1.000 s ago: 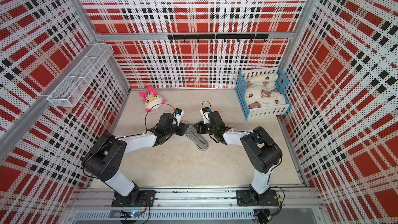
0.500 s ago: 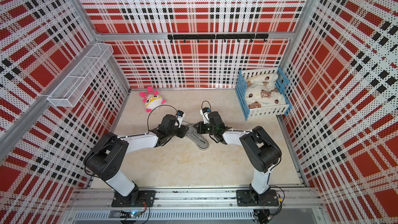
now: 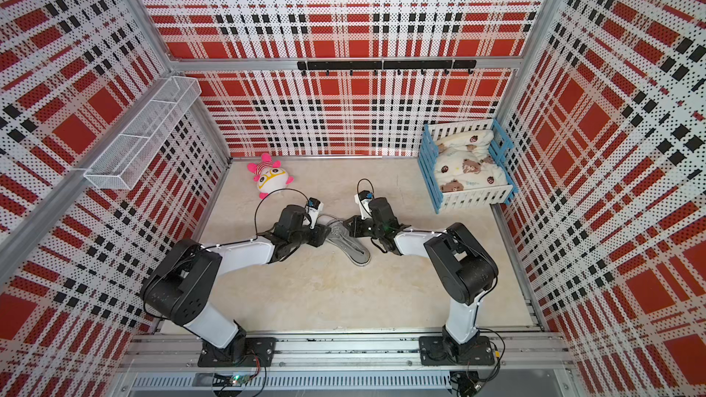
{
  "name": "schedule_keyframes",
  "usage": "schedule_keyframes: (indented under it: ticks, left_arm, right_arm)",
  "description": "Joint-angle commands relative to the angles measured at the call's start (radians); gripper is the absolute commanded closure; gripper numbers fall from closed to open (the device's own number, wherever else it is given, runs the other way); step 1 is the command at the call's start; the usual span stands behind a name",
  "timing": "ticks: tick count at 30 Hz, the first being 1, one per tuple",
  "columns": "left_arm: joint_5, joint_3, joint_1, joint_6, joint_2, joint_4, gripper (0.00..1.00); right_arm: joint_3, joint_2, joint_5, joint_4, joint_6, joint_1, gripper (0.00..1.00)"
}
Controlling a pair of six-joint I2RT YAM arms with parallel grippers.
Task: Tie the shoes
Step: Cross the shoelace with the shoelace.
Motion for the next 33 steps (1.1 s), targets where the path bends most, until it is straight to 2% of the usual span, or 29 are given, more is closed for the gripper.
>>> schedule_keyframes:
  ticks: [1,9,15,20,25,33]
  left_arm:
    - [-0.003,-0.004,-0.006,0.012,0.016,-0.002,0.57]
    - [-0.002,0.012,-0.004,0.006,0.038,-0.005,0.79]
    - [-0.006,0.022,-0.005,-0.006,0.026,-0.001,1.0]
    - [-0.01,0.021,-0.004,-0.005,-0.026,0.015,1.0]
    - [0.084,0.03,-0.003,0.004,-0.053,0.039,1.0]
    - [0.17,0.072,-0.004,-0.032,-0.041,0.025,1.0]
  right_arm:
    - [0.022,0.016,-0.01,0.004,-0.005,-0.007,1.0]
    - [0.021,0.019,-0.014,0.004,-0.007,-0.007,1.0]
    - [0.017,0.017,-0.005,-0.007,-0.019,-0.007,1.0]
    - [0.015,-0.002,0.049,-0.072,-0.076,-0.007,1.0]
    - [0.032,-0.024,0.113,-0.152,-0.158,-0.007,1.0]
    - [0.043,-0.076,0.207,-0.214,-0.25,-0.008,1.0]
